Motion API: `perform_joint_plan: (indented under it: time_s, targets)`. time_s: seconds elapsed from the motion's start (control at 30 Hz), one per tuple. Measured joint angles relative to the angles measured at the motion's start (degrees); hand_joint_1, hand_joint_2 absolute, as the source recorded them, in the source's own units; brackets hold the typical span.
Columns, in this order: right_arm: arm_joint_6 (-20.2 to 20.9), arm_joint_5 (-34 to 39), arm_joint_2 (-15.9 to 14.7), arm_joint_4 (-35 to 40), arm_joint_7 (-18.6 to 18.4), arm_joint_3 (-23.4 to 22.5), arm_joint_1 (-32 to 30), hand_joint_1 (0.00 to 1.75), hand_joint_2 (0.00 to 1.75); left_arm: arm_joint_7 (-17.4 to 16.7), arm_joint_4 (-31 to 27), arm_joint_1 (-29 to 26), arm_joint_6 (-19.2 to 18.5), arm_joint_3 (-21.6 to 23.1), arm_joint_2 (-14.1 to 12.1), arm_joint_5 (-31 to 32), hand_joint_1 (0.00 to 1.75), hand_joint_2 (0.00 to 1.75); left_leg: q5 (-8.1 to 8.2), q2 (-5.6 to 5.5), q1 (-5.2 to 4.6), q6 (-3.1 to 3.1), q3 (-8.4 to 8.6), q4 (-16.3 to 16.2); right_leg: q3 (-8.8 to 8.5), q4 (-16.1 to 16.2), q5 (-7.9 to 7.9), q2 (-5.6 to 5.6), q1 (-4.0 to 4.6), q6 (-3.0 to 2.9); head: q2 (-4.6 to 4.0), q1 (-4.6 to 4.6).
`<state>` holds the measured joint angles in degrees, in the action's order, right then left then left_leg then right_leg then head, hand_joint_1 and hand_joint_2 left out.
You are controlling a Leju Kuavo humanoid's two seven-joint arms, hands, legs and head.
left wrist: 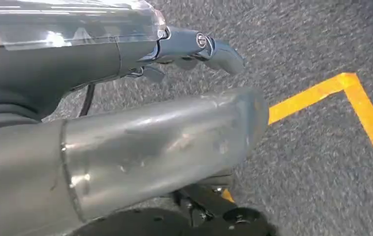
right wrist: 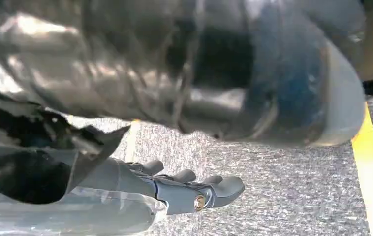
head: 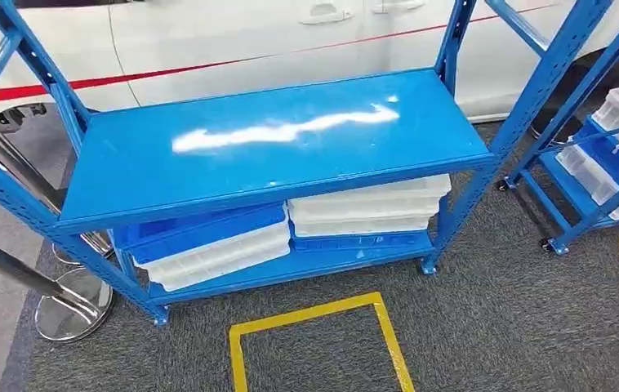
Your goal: Take the parts from the cabinet and place them on the table.
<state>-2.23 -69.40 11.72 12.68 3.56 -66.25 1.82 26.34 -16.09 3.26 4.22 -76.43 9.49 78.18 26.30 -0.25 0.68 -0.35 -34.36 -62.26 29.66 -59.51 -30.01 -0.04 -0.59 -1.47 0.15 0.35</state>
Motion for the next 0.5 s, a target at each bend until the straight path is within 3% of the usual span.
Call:
perform_joint_plan:
  time_s: [0.03,0.07,0.13,0.17,0.2,0.23,0.27,0.33,0.37,0.4,0.43,0.5]
  targets:
    - [0.04,-0.02,0.00,0.00,0.00,-0.02,-0.13,0.00,0.00,-0.02,0.00,-0.10,0.00,-0.02,0.00,-0.02,0.00,0.00,-0.16,0.17,-0.10,0.30,0.56,1.59,-0.05,0.10,-0.25,-0.02,-0.05,0.24,0.00,0.02]
    - [0.07,-0.04,0.00,0.00,0.02,-0.07,0.17,0.00,0.00,0.02,0.00,0.10,0.00,-0.04,-0.02,0.00,0.00,0.00,2.35,0.35,-0.65,0.53,-0.18,2.67,0.12,-0.09,-0.30,0.04,0.08,0.54,0.00,-0.04]
    - [0.13,-0.11,0.00,0.00,0.02,-0.07,0.27,0.00,0.00,0.00,0.00,0.04,0.00,-0.02,0.00,-0.02,0.00,0.00,0.51,0.23,-0.70,1.33,0.35,2.34,0.03,0.09,-0.78,0.00,0.10,1.44,0.00,-0.02]
    - [0.13,-0.20,0.00,0.00,0.02,-0.07,0.28,0.00,0.00,0.00,0.00,-0.14,0.02,-0.04,0.00,0.00,0.00,0.00,0.56,0.17,-0.73,1.58,0.52,2.55,-0.33,0.36,-0.89,-0.04,0.11,1.75,0.00,0.00]
    - [0.13,-0.26,-0.02,0.00,0.02,-0.07,0.40,0.00,0.00,0.00,0.00,-0.14,0.02,-0.04,0.02,0.00,0.00,0.00,0.13,0.14,0.05,2.14,1.13,3.43,-0.67,0.20,-1.33,-0.03,0.25,2.11,0.00,-0.02]
    - [0.09,-0.33,-0.04,0.00,0.07,-0.07,0.38,0.00,0.00,-0.02,0.00,-0.04,0.15,-0.04,0.04,0.04,0.00,0.00,0.11,0.22,-0.08,2.38,1.63,3.81,-0.22,-1.37,-2.26,0.00,0.17,2.32,0.00,0.02]
    - [0.07,-0.39,-0.04,0.00,0.07,-0.07,0.37,0.00,0.00,-0.04,0.00,0.09,0.35,-0.04,0.02,0.13,0.00,0.00,0.25,0.26,-0.09,2.85,1.79,3.85,1.55,-4.64,-4.10,0.06,0.12,2.42,0.00,0.00]
    - [0.07,-0.52,-0.04,0.00,0.07,-0.09,0.38,0.00,0.00,-0.13,0.00,0.26,0.83,-0.04,0.02,0.31,0.00,0.00,0.63,0.28,-0.25,3.26,1.99,3.85,6.80,-13.68,-7.84,0.05,0.00,2.65,0.00,0.02]
    - [0.07,-0.55,-0.04,0.00,0.07,-0.11,0.37,0.00,0.00,-0.13,0.00,0.24,1.01,-0.04,0.02,0.31,0.00,0.00,0.79,0.26,-0.30,3.29,2.14,3.84,8.80,-16.68,-8.25,0.04,-0.03,2.74,0.00,0.02]
    - [0.07,-0.57,-0.04,0.00,0.07,-0.13,0.36,0.00,0.00,-0.22,0.00,0.23,1.07,-0.04,0.02,0.31,0.00,0.00,1.00,0.19,-0.34,3.29,2.41,3.83,9.71,-17.28,-7.35,0.04,-0.06,2.76,0.00,0.02]
    - [0.07,-0.63,-0.04,0.00,0.07,-0.13,0.30,0.00,0.00,-0.28,0.00,0.13,1.20,-0.04,0.02,0.31,0.00,0.00,1.30,0.07,-0.36,3.22,2.84,3.83,9.20,-15.16,-4.93,0.04,-0.09,2.70,0.00,0.02]
    - [0.07,-0.66,-0.09,0.00,0.07,-0.15,0.24,0.00,0.00,-0.35,0.00,0.06,1.31,-0.06,0.06,0.35,0.00,0.00,1.93,-0.15,-0.40,2.94,3.87,3.83,5.28,-5.19,1.72,0.04,-0.05,2.18,0.00,0.02]
